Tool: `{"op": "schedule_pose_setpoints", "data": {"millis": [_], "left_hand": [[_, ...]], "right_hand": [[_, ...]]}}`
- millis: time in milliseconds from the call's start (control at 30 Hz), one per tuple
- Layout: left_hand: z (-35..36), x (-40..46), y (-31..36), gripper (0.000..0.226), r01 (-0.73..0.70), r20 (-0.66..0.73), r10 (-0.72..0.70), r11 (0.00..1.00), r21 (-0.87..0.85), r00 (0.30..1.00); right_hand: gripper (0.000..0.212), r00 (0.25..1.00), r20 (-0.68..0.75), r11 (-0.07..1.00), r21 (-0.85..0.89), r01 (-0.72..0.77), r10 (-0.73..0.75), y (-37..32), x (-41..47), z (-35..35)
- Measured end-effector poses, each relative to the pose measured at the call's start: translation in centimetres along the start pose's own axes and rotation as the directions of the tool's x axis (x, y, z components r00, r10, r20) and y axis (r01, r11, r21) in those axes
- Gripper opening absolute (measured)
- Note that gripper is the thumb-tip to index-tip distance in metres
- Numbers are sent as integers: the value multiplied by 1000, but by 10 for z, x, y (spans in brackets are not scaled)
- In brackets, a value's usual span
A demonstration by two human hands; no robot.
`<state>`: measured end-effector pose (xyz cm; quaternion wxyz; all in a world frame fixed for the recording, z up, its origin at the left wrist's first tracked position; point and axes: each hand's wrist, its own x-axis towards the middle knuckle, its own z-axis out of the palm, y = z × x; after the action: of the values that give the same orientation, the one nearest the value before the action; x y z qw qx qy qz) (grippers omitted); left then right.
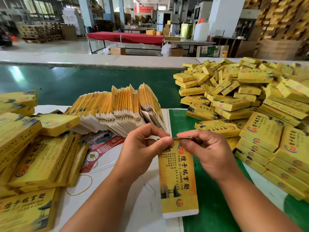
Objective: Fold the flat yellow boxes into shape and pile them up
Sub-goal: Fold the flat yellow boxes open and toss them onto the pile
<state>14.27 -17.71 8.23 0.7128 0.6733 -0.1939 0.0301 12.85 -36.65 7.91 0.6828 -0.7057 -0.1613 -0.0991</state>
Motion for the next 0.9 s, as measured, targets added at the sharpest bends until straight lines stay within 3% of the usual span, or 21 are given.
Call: {"op": "schedule_pose_setpoints", "data": {"millis": [100,233,333,533,667,733,800,900], "left_hand": [[-1,-1,3,34,55,36,-55,998,5,998],[-2,1,2,26,101,55,-103,994,44,993],[-3,0,0,26,116,53,-118,992,38,992],[-3,-1,1,22,158,19,-158,987,5,987],[4,-3,5,24,192,-38,-192,981,-14,981],[9,-5,4,30,178,-111,-159,965,193,981],[16,-11,3,48,140,-120,-94,869,474,988],[26,-18,1,67,98,-94,-45,713,695,995]], "right_hand": [[18,1000,-18,999,-50,7,-8,1,-1,0],[14,1000,-13,998,-62,2,-3,-1,-1,0],[27,999,-6,998,-48,-34,34,-4,-1,1],[18,995,61,993,-91,-78,84,-2,1,0],[12,999,-24,991,-129,-30,27,-2,-1,5],[4,990,-135,979,-204,13,-41,2,-4,8],[9,965,-239,964,-262,42,-107,6,-5,11],[6,952,-265,963,-259,81,-152,6,-7,17]]}}
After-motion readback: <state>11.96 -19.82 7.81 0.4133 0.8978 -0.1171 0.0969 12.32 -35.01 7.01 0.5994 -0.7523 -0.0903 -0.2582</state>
